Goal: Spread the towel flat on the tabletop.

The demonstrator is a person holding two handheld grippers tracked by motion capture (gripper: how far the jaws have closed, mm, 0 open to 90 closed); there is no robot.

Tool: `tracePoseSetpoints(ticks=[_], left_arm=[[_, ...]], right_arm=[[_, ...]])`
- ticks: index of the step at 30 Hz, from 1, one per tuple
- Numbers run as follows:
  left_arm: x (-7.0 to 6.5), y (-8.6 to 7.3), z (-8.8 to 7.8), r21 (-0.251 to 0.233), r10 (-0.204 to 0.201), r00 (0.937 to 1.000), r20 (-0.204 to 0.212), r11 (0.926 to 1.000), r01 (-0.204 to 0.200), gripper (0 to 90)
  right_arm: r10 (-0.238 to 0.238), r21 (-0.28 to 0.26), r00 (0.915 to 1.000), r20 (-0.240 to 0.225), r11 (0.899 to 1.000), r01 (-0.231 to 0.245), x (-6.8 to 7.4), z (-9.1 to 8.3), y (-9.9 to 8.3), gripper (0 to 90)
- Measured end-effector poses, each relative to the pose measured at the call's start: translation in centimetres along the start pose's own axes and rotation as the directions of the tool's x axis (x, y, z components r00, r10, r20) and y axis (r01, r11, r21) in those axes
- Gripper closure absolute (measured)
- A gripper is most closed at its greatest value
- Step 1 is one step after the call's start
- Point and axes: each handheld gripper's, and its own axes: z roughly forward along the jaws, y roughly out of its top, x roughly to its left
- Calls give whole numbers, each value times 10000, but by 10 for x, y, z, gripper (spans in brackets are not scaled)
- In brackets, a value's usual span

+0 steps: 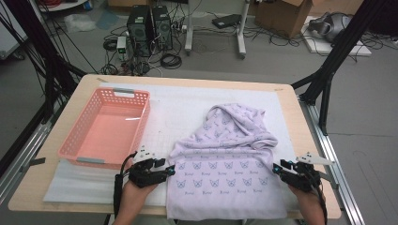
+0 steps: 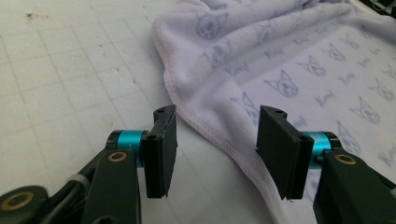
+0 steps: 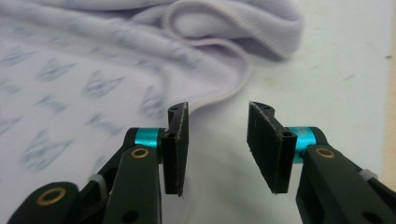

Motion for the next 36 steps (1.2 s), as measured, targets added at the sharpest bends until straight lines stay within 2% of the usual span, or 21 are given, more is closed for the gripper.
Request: tracePoseSetpoints(ticks=[2, 5, 7, 8, 9, 10, 11, 12, 13, 14, 15, 19, 23, 25, 26, 28, 29, 31, 33, 34, 36], left_arm=[[-4, -5, -4, 66, 3, 9998, 174, 10000, -4, 492], [-13, -10, -5, 311, 31, 9991, 416, 9995, -44, 499], [-21, -13, -4, 525, 159, 9986, 502, 9984, -185, 499], [-26, -16, -3, 475, 370, 9987, 360, 9981, -387, 497], [-31, -19, -3, 365, 746, 9972, 16, 9965, -746, 491], [-35, -21, -3, 385, 1147, 9926, -404, 9928, -1132, 524], [-37, -21, -4, 477, 1487, 9857, -798, 9883, -1452, 638], [-35, -21, -5, 558, 1475, 9872, -604, 9880, -1442, 765], [-32, -21, -7, 576, 1178, 9925, -328, 9916, -1158, 871], [-31, -22, -9, 532, 1129, 9931, -317, 9924, -1112, 874], [-30, -24, -12, 549, 1081, 9935, -358, 9928, -1061, 876], [-27, -28, -28, 565, 899, 9953, -365, 9945, -878, 879], [-30, -38, -41, 648, 810, 9966, -122, 9947, -801, 880], [-33, -43, -44, 564, 915, 9958, 33, 9942, -915, 871], [-34, -44, -44, 454, 989, 9951, -66, 9941, -985, 817], [-30, -42, -40, 137, 622, 9979, -161, 9980, -620, 586], [-27, -39, -38, -90, 407, 9990, -198, 9991, -408, 503], [-22, -31, -31, -390, 111, 9998, -150, 9992, -117, 460], [-18, -23, -23, -419, 85, 9999, -91, 9991, -88, 438], [-16, -19, -17, -333, 103, 9998, -142, 9994, -107, 439], [-12, -13, -2, 52, 8, 10000, 68, 10000, -9, 436]], right_arm=[[-122, -32, 9995, -296, 9999, 121, 5, -6, -5, 578], [-487, 331, 9979, -428, 9982, 502, 12, -7, -9, 571], [-791, 639, 9963, -330, 9947, 811, 17, -7, -11, 571], [-814, 753, 9960, -367, 9936, 839, 19, -6, -12, 569], [-912, 863, 9953, -329, 9918, 938, 20, -6, -13, 570], [-1117, 1016, 9935, -198, 9884, 1131, 22, -5, -14, 575], [-1279, 923, 9917, -126, 9874, 1285, 23, -5, -15, 594], [-1309, 949, 9912, -173, 9867, 1320, 23, -6, -16, 648], [-1238, 952, 9920, -242, 9875, 1256, 22, -7, -16, 722], [-1140, 976, 9928, -356, 9883, 1170, 22, -9, -17, 808], [-1089, 1028, 9932, -422, 9883, 1127, 22, -11, -17, 849], [-834, 1125, 9929, -845, 9893, 927, 21, -22, -23, 871], [-958, 1149, 9892, -1112, 9874, 1086, 28, -38, -31, 877], [-872, 1301, 9878, -1292, 9860, 1041, 29, -44, -36, 876], [-772, 1426, 9876, -1370, 9850, 968, 30, -46, -38, 874], [-843, 1374, 9884, -1265, 9853, 1017, 31, -48, -39, 806], [-797, 1201, 9894, -1211, 9883, 943, 31, -48, -37, 710], [-581, 726, 9918, -1136, 9951, 666, 30, -46, -32, 648], [-432, 395, 9946, -949, 9981, 471, 30, -42, -26, 620], [-325, 325, 9962, -805, 9989, 352, 29, -38, -23, 604], [-270, 446, 9982, -542, 9986, 294, 26, -25, -18, 568]])
